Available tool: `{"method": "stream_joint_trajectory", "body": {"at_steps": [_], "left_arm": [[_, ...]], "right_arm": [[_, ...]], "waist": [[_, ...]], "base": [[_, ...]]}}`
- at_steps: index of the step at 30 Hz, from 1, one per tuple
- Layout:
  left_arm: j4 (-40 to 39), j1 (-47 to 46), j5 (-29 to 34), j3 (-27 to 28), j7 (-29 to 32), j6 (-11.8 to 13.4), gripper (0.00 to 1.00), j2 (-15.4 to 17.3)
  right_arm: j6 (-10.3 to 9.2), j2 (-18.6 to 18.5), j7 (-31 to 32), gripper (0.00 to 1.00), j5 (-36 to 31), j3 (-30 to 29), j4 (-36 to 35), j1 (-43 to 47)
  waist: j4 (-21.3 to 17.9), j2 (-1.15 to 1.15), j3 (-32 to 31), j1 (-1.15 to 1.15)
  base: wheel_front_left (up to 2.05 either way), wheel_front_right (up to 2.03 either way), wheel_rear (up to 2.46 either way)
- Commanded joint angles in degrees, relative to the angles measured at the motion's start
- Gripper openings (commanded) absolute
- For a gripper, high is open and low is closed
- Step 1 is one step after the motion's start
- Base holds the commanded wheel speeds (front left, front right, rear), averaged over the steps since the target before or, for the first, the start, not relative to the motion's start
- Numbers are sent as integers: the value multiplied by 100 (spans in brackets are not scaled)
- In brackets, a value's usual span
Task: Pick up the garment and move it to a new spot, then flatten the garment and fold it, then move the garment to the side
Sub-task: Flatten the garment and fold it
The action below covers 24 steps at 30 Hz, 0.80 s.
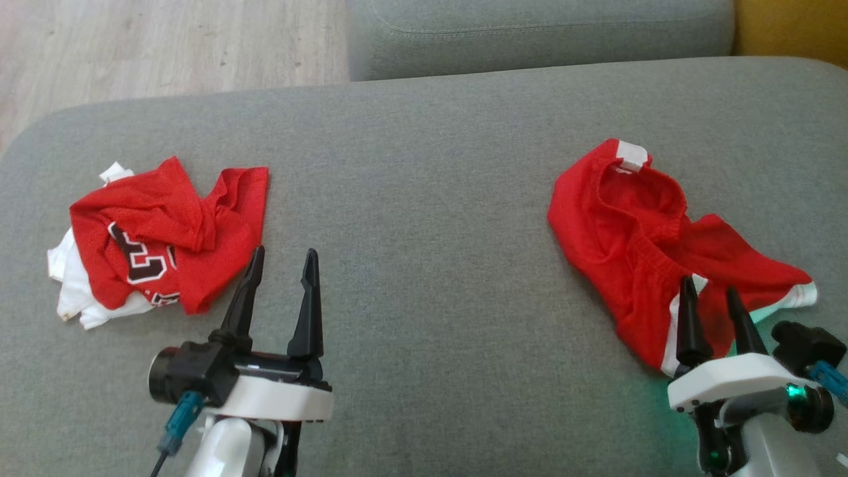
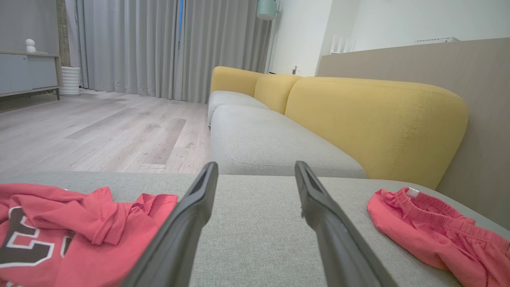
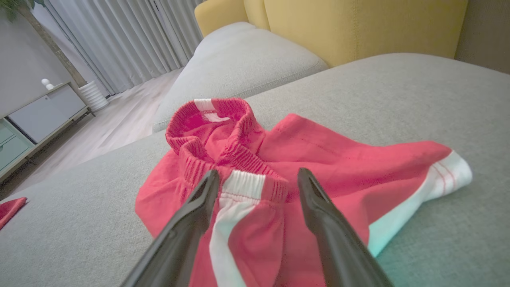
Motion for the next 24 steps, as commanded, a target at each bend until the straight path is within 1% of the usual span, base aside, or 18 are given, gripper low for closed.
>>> {"method": "stream_joint_trajectory", "body": {"at_steps": [1,5,10,15,16,17,18,24], "left_arm": [[-160,-119,-1,130,-46,-4,100,9],[-152,-95,-4,120,-46,0,100,9],[-165,-84,-3,105,-46,3,100,9],[-198,-121,-4,84,-46,16,100,9],[-201,-135,-7,80,-46,16,100,9],[-201,-150,-10,76,-46,16,100,9],[-198,-165,-12,70,-46,16,100,9],[-165,-211,-18,61,-46,13,100,9]], "right_arm": [[-4,-37,9,100,50,158,-134,-183],[-4,-36,105,100,143,300,23,-223],[-4,-36,172,100,107,434,204,-328],[-4,-36,166,100,95,454,435,-519],[-4,-36,178,88,117,460,496,-564],[-4,-36,187,49,129,479,555,-610],[-4,-36,183,0,124,499,607,-654],[-4,-36,-7,0,196,548,772,-853]], "waist": [[24,0,-12,0],[68,0,-29,0],[95,0,-12,0],[122,0,74,0],[128,0,94,0],[136,0,112,0],[144,0,130,0],[195,0,144,0]], "base": [[0,0,0],[0,0,0],[0,0,0],[0,0,0],[0,0,0],[0,0,0],[0,0,0],[0,0,0]]}}
